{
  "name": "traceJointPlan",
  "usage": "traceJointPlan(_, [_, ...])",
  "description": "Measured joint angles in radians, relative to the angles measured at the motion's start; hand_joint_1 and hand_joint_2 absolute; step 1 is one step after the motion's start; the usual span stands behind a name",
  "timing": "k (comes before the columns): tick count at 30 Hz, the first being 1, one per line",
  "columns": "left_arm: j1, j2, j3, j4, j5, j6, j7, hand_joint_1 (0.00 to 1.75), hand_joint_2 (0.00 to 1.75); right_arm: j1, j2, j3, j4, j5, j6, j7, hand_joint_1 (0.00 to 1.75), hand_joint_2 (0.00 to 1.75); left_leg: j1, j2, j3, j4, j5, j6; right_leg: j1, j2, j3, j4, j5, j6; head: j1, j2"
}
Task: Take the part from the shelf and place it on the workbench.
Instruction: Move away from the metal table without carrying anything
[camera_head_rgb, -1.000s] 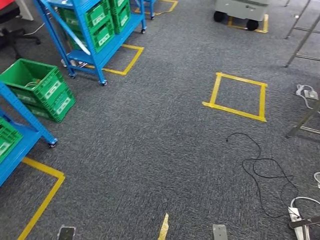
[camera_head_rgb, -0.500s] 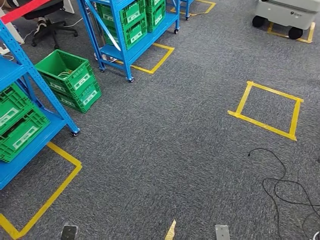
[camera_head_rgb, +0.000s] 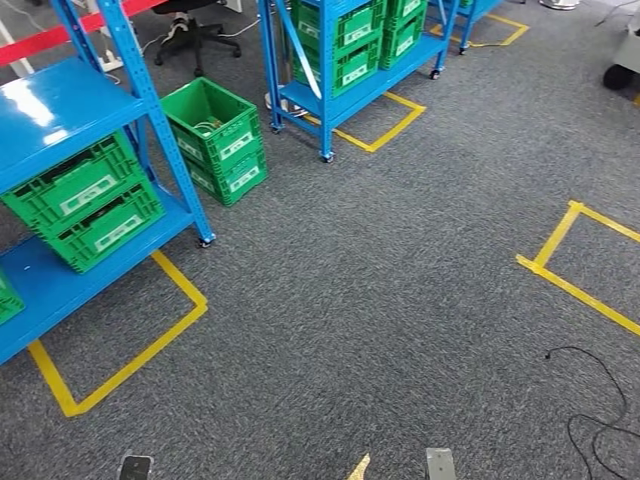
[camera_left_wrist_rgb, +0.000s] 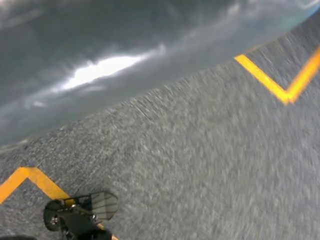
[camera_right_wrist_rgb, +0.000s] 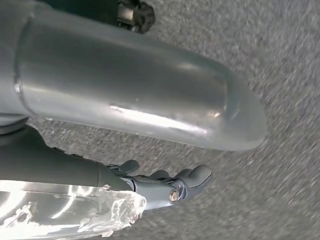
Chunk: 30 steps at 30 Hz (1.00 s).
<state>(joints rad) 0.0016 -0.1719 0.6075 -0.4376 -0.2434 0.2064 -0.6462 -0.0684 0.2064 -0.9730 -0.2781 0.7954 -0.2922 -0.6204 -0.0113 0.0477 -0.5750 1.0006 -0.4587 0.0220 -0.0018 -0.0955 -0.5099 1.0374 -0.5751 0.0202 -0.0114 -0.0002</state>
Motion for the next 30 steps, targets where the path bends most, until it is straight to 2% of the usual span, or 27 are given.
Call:
traceJointPlan(2, [-0.003,-0.001,0.0,-0.002,0.001,0.001,0.0,0.0,0.0,0.001,-0.001,0.0,0.0,0.001,0.0,-0.001,0.0,0.0,0.004,-0.028,0.003,-0.003,0.002,0.008,-0.003,0.065,-0.053,0.113,-0.056,0.006,0.005,0.0])
traceJointPlan(3, [-0.004,-0.002,-0.001,-0.002,0.001,0.002,0.0,0.0,0.0,0.003,-0.002,-0.001,0.0,0.002,0.0,-0.001,0.0,0.0,0.004,-0.044,0.003,-0.003,0.002,0.01,-0.004,0.083,-0.092,0.186,-0.084,0.007,0.007,0.0])
traceJointPlan(4, [-0.003,-0.003,-0.001,-0.002,0.001,0.002,0.0,0.0,0.0,0.005,-0.002,-0.001,0.0,0.002,0.0,0.0,0.0,0.0,0.004,-0.06,0.004,-0.003,0.001,0.011,-0.004,0.091,-0.127,0.243,-0.099,0.008,0.008,0.0])
traceJointPlan(5, [-0.002,-0.003,-0.001,-0.002,0.001,0.002,0.0,0.0,0.0,0.006,-0.003,-0.002,0.0,0.002,0.0,0.0,0.0,0.0,0.004,-0.075,0.005,-0.003,0.001,0.011,-0.004,0.093,-0.149,0.267,-0.093,0.007,0.008,0.0])
traceJointPlan(6, [-0.001,-0.004,-0.001,-0.002,0.001,0.002,0.0,0.0,0.0,0.006,-0.003,-0.002,0.0,0.002,0.0,0.0,0.0,0.0,0.004,-0.091,0.008,-0.002,0.0,0.011,-0.004,0.096,-0.152,0.249,-0.064,0.007,0.009,0.0])
traceJointPlan(7, [-0.001,-0.004,-0.001,-0.002,0.001,0.002,0.0,0.0,0.0,0.006,-0.004,-0.002,0.0,0.002,0.0,0.0,0.0,0.0,0.004,-0.107,0.011,-0.002,-0.001,0.009,-0.005,0.102,-0.136,0.194,-0.02,0.005,0.008,0.0])
traceJointPlan(8, [-0.001,-0.004,-0.001,-0.002,0.002,0.002,0.0,0.0,0.0,0.006,-0.004,-0.002,0.0,0.002,0.0,0.0,0.0,0.0,0.005,-0.121,0.014,-0.002,-0.003,0.007,-0.007,0.122,-0.11,0.122,0.026,0.003,0.009,0.0])
traceJointPlan(9, [-0.001,-0.005,-0.001,-0.002,0.002,0.002,0.0,0.0,0.0,0.006,-0.004,-0.002,0.0,0.002,0.0,0.0,0.0,0.0,0.004,-0.134,0.015,0.001,-0.005,0.003,-0.011,0.149,-0.084,0.054,0.057,0.001,0.008,0.0])
traceJointPlan(10, [-0.002,-0.005,-0.001,-0.002,0.002,0.002,0.0,0.0,0.0,0.005,-0.005,-0.003,0.0,0.003,0.0,0.0,0.0,0.0,0.004,-0.146,0.013,0.002,-0.006,-0.002,-0.013,0.171,-0.064,0.009,0.074,-0.001,0.009,0.0])
traceJointPlan(11, [-0.002,-0.006,-0.001,-0.002,0.002,0.001,0.0,0.0,0.0,0.005,-0.005,-0.004,0.0,0.003,0.0,0.0,0.0,0.0,0.005,-0.157,0.01,0.003,-0.005,-0.008,-0.014,0.186,-0.053,-0.014,0.078,-0.004,0.008,0.0])
traceJointPlan(12, [-0.001,-0.006,-0.001,-0.002,0.002,0.001,0.0,0.0,0.0,0.005,-0.005,-0.005,0.0,0.004,0.0,0.0,0.0,0.0,0.007,-0.169,0.007,0.003,-0.004,-0.014,-0.013,0.185,-0.048,-0.018,0.076,-0.007,0.009,0.0])
traceJointPlan(13, [0.001,-0.005,-0.001,-0.002,0.002,0.001,0.0,0.0,0.0,0.004,-0.005,-0.005,0.0,0.004,0.0,0.0,0.0,0.0,0.009,-0.178,0.004,0.003,-0.003,-0.02,-0.012,0.173,-0.046,-0.019,0.078,-0.012,0.009,0.0])
traceJointPlan(14, [0.003,-0.004,-0.001,-0.003,0.002,0.001,0.0,0.0,0.0,0.004,-0.005,-0.006,0.0,0.005,0.0,0.0,0.0,0.0,0.009,-0.169,0.001,0.007,-0.007,-0.026,-0.012,0.161,-0.044,-0.022,0.079,-0.017,0.008,0.0])
traceJointPlan(16, [0.003,-0.003,-0.001,-0.004,0.003,0.0,0.0,0.0,0.0,0.003,-0.005,-0.006,0.0,0.007,0.0,0.0,0.0,0.0,0.008,-0.118,-0.025,0.061,-0.043,-0.038,-0.014,0.132,-0.037,-0.03,0.08,-0.028,0.003,0.0])
traceJointPlan(17, [0.001,-0.003,-0.001,-0.004,0.004,-0.001,0.0,0.0,0.0,0.005,-0.005,-0.006,0.0,0.007,0.0,0.0,0.0,0.0,0.008,-0.086,-0.052,0.117,-0.074,-0.044,-0.014,0.116,-0.035,-0.031,0.079,-0.032,0.0,0.0])
traceJointPlan(18, [0.0,-0.004,-0.001,-0.005,0.004,-0.002,0.0,0.0,0.0,0.006,-0.005,-0.007,0.0,0.007,0.0,0.0,0.0,0.0,0.01,-0.068,-0.085,0.184,-0.106,-0.048,-0.013,0.099,-0.034,-0.031,0.076,-0.035,-0.001,0.0])
traceJointPlan(19, [0.0,-0.004,-0.002,-0.005,0.004,-0.003,0.0,0.0,0.0,0.008,-0.005,-0.007,0.0,0.007,0.0,0.0,0.0,0.0,0.013,-0.06,-0.116,0.243,-0.128,-0.051,-0.012,0.083,-0.034,-0.031,0.074,-0.036,-0.001,0.0])
traceJointPlan(20, [0.002,-0.004,-0.002,-0.005,0.005,-0.004,0.0,0.0,0.0,0.008,-0.005,-0.008,0.0,0.007,0.0,0.0,0.0,0.0,0.016,-0.056,-0.133,0.277,-0.133,-0.053,-0.012,0.068,-0.033,-0.031,0.072,-0.037,-0.001,0.0])
traceJointPlan(21, [0.004,-0.004,-0.002,-0.005,0.006,-0.006,0.0,0.0,0.0,0.008,-0.005,-0.009,0.0,0.006,0.0,0.0,0.0,0.0,0.017,-0.053,-0.132,0.274,-0.117,-0.054,-0.011,0.054,-0.03,-0.031,0.07,-0.036,-0.001,0.0])
traceJointPlan(22, [0.006,-0.003,-0.002,-0.005,0.007,-0.007,0.0,0.0,0.0,0.007,-0.005,-0.01,0.0,0.007,0.0,0.0,0.0,0.0,0.018,-0.048,-0.112,0.234,-0.086,-0.053,-0.011,0.041,-0.027,-0.031,0.067,-0.034,-0.002,0.0])
traceJointPlan(23, [0.006,-0.002,-0.001,-0.006,0.009,-0.008,0.0,0.0,0.0,0.007,-0.005,-0.012,0.0,0.007,0.0,-0.001,0.0,0.0,0.017,-0.031,-0.077,0.168,-0.049,-0.05,-0.011,0.03,-0.022,-0.031,0.063,-0.032,-0.002,0.0])
traceJointPlan(24, [0.006,-0.002,-0.001,-0.007,0.01,-0.009,0.0,0.0,0.0,0.006,-0.005,-0.013,0.0,0.007,0.0,-0.002,0.0,0.0,0.012,-0.004,-0.041,0.1,-0.022,-0.046,-0.008,0.018,-0.017,-0.031,0.059,-0.028,-0.002,0.0])
traceJointPlan(26, [0.002,-0.001,-0.002,-0.009,0.01,-0.01,0.0,0.0,0.0,0.005,-0.005,-0.014,0.0,0.008,0.0,-0.004,0.0,0.0,0.003,0.035,0.0,0.018,-0.002,-0.033,-0.002,-0.004,-0.009,-0.03,0.05,-0.018,-0.001,0.0])
traceJointPlan(27, [0.001,-0.001,-0.002,-0.009,0.01,-0.01,0.0,0.0,0.0,0.005,-0.005,-0.015,0.0,0.008,0.0,-0.005,0.0,0.0,0.0,0.036,0.002,0.009,-0.007,-0.028,0.0,-0.015,-0.006,-0.031,0.047,-0.013,-0.002,0.0])
traceJointPlan(28, [0.002,0.0,-0.002,-0.01,0.01,-0.01,0.0,0.0,0.0,0.003,-0.005,-0.016,0.0,0.009,0.0,-0.006,0.0,0.0,0.001,0.023,0.001,0.007,-0.006,-0.021,0.001,-0.027,-0.002,-0.033,0.045,-0.008,-0.002,0.0])
traceJointPlan(29, [0.005,0.0,-0.002,-0.01,0.011,-0.01,0.0,0.0,0.0,0.001,-0.005,-0.016,0.0,0.009,0.0,-0.006,0.0,0.0,0.003,0.011,0.003,0.004,-0.005,-0.016,-0.001,-0.023,0.001,-0.032,0.04,-0.003,-0.002,0.0])
traceJointPlan(30, [0.008,0.0,-0.002,-0.01,0.012,-0.01,0.0,0.0,0.0,-0.001,-0.005,-0.016,0.0,0.01,0.001,-0.007,0.0,0.0,0.005,-0.001,0.005,0.0,-0.003,-0.01,-0.003,-0.004,-0.002,-0.02,0.029,0.002,-0.001,0.0])
